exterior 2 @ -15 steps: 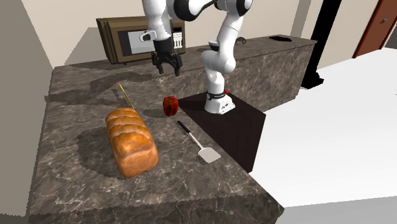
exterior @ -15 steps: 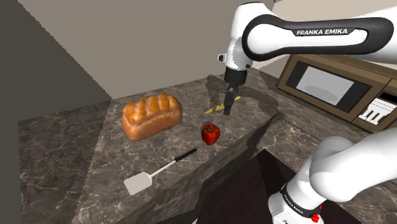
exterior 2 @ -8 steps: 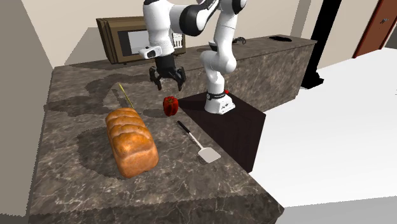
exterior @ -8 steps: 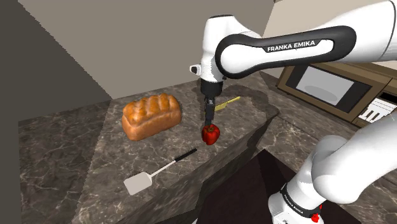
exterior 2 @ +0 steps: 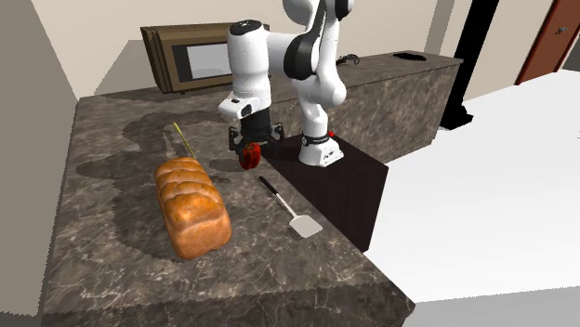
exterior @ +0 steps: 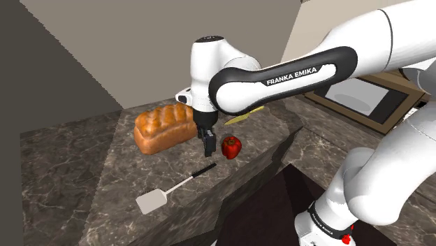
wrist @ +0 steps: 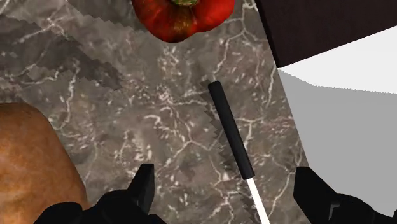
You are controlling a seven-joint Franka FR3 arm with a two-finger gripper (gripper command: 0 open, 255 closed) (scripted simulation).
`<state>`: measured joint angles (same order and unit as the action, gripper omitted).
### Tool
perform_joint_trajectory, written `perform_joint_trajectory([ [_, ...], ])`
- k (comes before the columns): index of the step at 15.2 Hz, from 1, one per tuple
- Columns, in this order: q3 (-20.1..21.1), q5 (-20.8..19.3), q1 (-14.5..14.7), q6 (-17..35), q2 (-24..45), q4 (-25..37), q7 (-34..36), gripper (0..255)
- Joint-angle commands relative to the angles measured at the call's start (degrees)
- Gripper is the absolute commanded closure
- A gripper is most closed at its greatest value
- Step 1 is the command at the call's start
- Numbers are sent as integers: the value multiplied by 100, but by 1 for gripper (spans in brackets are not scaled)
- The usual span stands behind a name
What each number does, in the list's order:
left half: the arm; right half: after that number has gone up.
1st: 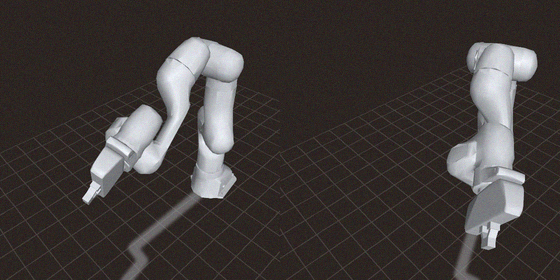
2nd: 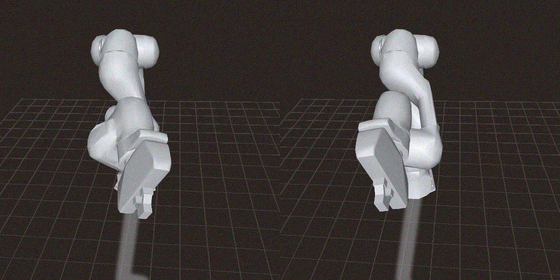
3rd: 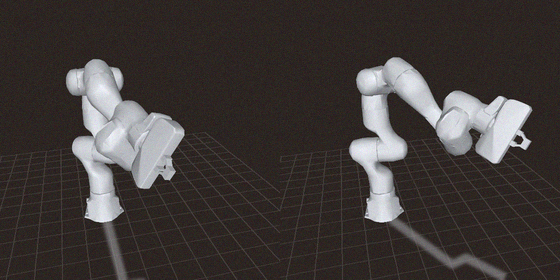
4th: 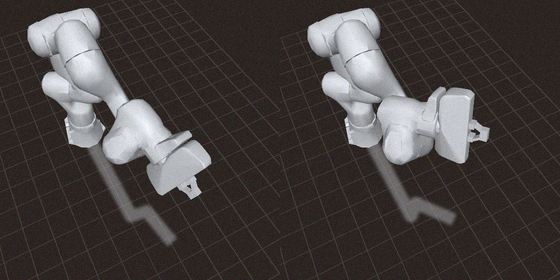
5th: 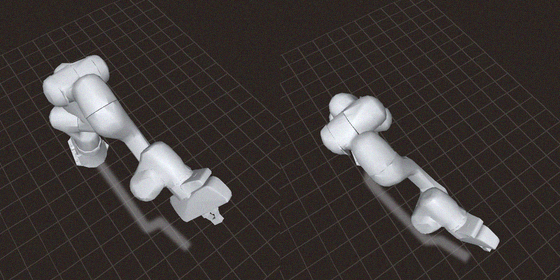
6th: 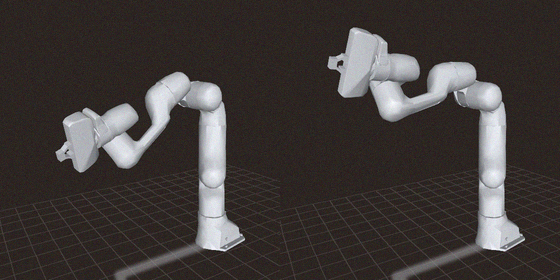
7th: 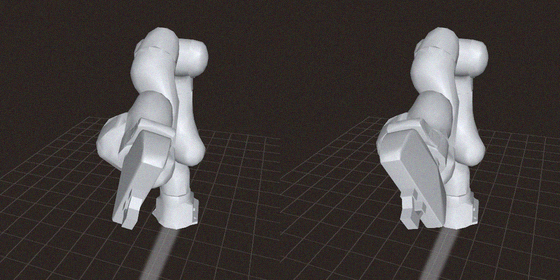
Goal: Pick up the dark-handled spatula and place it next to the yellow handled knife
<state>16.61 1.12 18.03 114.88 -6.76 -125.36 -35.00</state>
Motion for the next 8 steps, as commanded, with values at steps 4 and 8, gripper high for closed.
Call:
perform_joint_trajectory([
  [4, 351, -311, 336, 493, 601, 163, -464, 0],
  [8, 564, -552, 550, 783, 942, 235, -726, 0],
])
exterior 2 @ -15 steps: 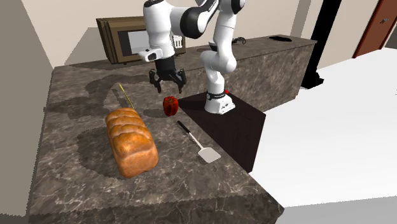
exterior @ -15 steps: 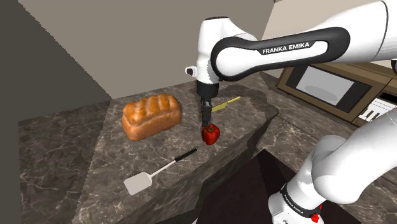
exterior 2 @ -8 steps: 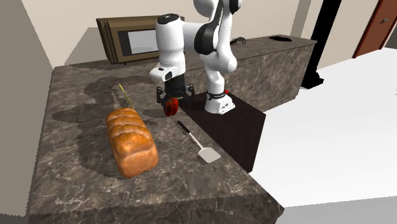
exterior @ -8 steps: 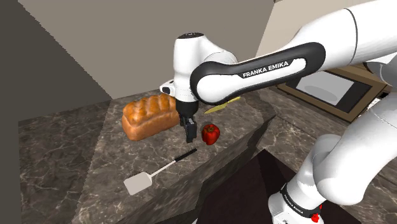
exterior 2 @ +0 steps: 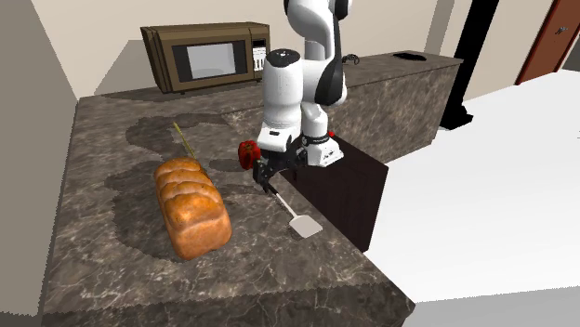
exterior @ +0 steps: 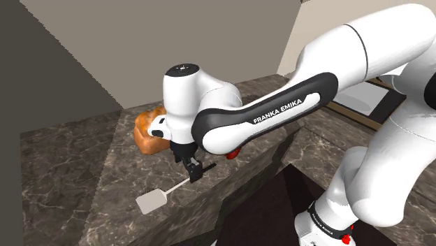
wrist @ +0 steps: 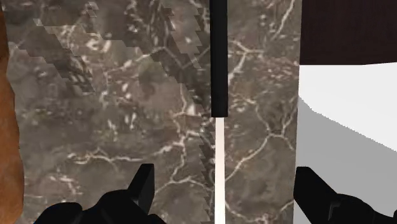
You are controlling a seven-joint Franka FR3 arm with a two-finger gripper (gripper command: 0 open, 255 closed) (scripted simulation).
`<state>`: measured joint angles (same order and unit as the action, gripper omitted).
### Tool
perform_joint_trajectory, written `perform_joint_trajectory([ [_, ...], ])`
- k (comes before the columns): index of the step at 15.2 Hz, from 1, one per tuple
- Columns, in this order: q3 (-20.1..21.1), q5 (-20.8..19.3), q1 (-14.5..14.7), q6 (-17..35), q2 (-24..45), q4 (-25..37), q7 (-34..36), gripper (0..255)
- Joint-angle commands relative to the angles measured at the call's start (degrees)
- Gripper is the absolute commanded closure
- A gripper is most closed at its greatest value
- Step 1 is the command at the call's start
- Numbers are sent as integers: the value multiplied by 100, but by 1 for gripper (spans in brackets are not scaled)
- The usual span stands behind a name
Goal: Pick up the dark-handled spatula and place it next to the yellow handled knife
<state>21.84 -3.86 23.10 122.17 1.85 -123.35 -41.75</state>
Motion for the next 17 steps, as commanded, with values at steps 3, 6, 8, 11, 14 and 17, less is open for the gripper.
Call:
perform_joint_trajectory([
  [3, 35, -118, 44, 276, 193, -87, -6, 0],
  [6, 25, -190, 46, 496, 316, -195, 44, 0],
  [8, 18, -231, 48, 611, 384, -249, 72, 0],
  [11, 17, -232, 48, 610, 385, -247, 72, 0],
  [14, 17, -232, 48, 610, 385, -247, 72, 0],
  [17, 17, -231, 48, 609, 385, -247, 72, 255],
])
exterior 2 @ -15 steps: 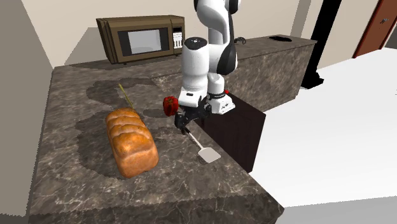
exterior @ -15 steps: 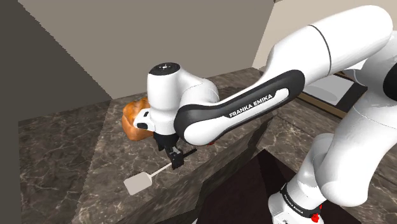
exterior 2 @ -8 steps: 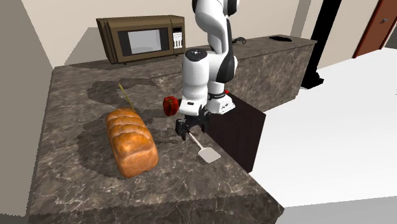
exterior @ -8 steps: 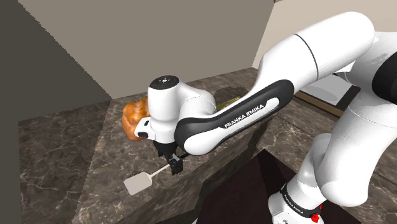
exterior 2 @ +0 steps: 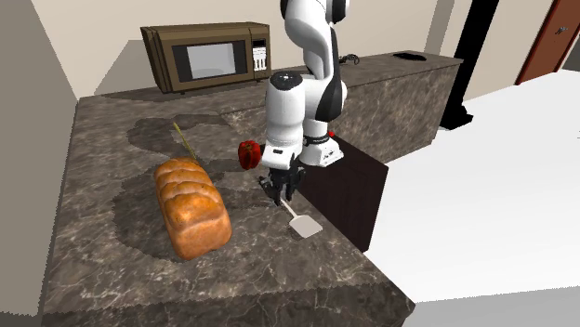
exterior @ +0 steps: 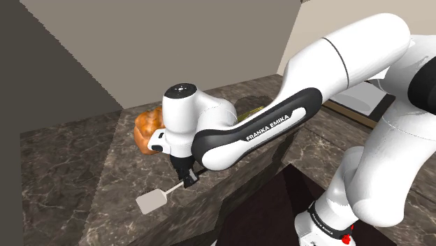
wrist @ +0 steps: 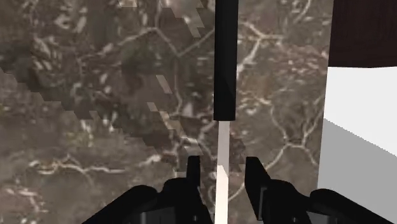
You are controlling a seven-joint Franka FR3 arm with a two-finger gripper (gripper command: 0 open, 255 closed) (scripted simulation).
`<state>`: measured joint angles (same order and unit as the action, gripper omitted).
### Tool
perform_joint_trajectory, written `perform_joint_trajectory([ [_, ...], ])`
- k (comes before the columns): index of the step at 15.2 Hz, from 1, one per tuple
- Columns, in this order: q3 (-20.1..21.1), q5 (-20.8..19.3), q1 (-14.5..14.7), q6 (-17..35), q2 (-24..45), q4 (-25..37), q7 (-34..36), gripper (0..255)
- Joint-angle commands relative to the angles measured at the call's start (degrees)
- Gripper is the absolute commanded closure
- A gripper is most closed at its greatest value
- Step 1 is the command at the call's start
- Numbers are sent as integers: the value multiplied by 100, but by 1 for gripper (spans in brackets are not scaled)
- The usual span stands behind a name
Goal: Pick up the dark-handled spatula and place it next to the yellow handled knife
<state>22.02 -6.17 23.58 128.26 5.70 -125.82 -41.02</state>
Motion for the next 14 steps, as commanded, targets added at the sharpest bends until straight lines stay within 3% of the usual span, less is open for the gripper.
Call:
perform_joint_trajectory([
  [1, 0, 0, 0, 0, 0, 0, 0, 255],
  [8, 0, 0, 0, 0, 0, 0, 0, 255],
  [14, 15, 156, -17, -431, -273, 186, -124, 255],
])
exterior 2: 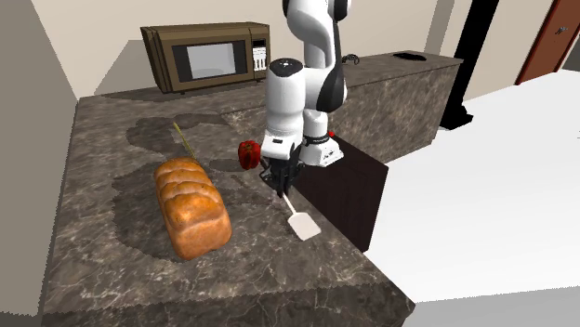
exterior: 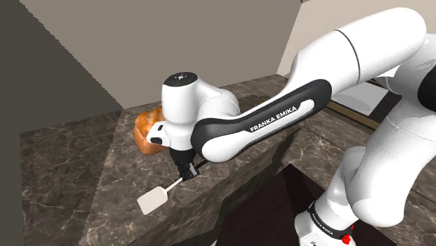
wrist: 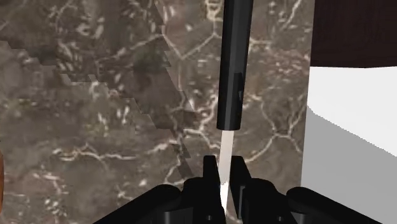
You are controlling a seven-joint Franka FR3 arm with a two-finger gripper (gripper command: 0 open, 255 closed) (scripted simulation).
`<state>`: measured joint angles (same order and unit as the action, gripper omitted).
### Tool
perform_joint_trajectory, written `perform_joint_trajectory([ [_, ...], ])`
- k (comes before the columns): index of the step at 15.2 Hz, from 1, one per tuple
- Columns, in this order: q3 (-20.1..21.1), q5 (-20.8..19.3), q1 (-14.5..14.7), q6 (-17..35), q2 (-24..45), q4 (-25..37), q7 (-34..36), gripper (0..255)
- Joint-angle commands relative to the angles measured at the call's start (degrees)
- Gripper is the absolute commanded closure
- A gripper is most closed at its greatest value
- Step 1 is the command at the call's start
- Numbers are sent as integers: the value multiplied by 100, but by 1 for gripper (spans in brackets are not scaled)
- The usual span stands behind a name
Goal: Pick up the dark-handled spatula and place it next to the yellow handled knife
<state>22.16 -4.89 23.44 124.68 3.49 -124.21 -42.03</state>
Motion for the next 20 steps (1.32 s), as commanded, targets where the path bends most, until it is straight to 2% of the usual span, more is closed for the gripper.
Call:
perform_joint_trajectory([
  [1, 2, 50, -6, -146, -93, 60, -41, 255],
  [16, -13, 281, -25, -1246, -562, 734, -246, 255],
  [20, -318, 329, -290, -1171, -810, 450, -838, 255],
])
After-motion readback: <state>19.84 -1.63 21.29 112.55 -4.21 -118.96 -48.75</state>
